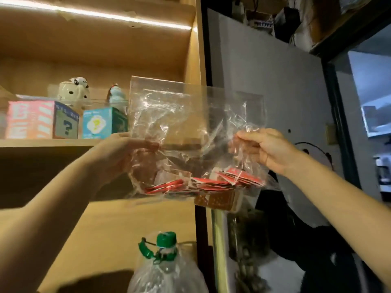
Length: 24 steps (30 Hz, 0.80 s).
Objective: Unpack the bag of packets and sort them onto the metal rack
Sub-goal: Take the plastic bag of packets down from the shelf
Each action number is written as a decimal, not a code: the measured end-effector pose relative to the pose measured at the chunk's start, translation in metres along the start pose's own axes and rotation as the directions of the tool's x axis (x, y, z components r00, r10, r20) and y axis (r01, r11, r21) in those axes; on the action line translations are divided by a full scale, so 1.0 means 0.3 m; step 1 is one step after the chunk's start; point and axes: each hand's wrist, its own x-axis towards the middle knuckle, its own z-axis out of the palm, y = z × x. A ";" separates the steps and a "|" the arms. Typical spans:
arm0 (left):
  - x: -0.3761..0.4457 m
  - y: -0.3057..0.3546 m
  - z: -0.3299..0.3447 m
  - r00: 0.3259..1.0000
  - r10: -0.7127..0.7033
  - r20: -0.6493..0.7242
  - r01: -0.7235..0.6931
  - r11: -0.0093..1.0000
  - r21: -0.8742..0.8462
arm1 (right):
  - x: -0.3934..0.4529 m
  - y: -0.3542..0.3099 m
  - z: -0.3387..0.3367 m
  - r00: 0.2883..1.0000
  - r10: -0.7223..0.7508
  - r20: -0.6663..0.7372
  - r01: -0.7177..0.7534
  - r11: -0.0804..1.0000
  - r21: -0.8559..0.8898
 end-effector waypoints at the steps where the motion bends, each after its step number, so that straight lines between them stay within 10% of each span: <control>1: -0.043 -0.011 0.011 0.999 -0.034 0.009 0.034 0.999 0.007 | -0.042 0.018 0.000 1.000 0.029 -0.009 -0.029 0.999 -0.013; 24: -1.011 -0.494 0.094 0.943 -0.320 -0.090 0.315 0.947 -0.062 | -0.934 0.522 0.042 0.900 0.432 0.061 -0.431 0.902 -0.028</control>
